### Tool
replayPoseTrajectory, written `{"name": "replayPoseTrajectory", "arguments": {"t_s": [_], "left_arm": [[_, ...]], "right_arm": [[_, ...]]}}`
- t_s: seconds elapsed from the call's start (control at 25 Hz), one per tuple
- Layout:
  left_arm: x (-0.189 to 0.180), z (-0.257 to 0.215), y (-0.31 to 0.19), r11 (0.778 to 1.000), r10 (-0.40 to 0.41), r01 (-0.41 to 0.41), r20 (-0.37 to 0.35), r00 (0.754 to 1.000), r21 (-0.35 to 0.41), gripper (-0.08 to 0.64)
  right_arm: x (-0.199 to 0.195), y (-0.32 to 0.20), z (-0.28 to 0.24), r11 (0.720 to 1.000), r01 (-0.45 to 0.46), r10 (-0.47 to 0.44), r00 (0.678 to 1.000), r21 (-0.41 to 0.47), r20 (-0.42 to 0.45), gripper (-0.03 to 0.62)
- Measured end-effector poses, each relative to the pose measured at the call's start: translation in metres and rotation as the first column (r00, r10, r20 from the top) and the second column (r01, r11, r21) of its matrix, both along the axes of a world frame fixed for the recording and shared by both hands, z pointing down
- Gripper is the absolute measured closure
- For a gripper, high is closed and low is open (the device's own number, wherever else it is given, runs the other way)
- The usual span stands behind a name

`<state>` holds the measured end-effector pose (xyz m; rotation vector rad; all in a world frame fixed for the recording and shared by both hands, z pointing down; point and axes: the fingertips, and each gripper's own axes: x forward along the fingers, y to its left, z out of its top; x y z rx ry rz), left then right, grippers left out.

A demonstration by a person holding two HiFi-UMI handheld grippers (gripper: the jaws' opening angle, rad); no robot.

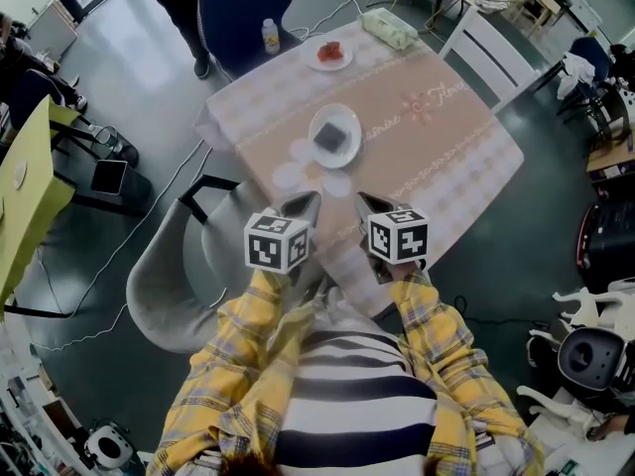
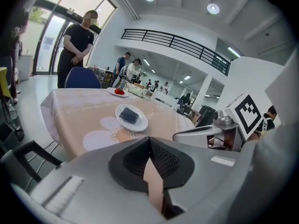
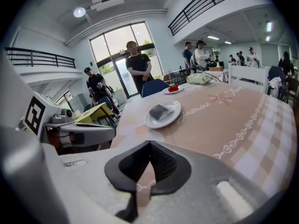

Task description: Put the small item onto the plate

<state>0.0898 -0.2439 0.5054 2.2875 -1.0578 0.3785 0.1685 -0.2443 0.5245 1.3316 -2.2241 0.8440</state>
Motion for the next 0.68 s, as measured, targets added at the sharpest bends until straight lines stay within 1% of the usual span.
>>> {"name": "replayPoseTrajectory", "arguments": {"t_s": [0.24, 0.44, 0.68], "left_arm": [[0.004, 0.003, 0.018, 1.000, 0.018, -0.018, -0.006, 1.000, -0.013, 0.557], [0.004, 0.005, 0.025, 0.999, 0.027, -0.027, -0.022, 0.999, -0.022, 0.557], [-0.001, 0.004, 0.019, 1.000, 0.011, -0.011, -0.016, 1.000, -0.019, 0.557]], "right_arm": [[-0.006, 0.018, 0.000, 1.000, 0.028, -0.028, 1.000, -0.007, -0.005, 0.595], [-0.004, 0.024, 0.003, 1.000, 0.017, -0.017, 1.000, -0.014, -0.006, 0.595], [0.002, 0.024, -0.003, 1.000, 0.005, -0.005, 1.000, 0.003, -0.006, 0.595]]}}
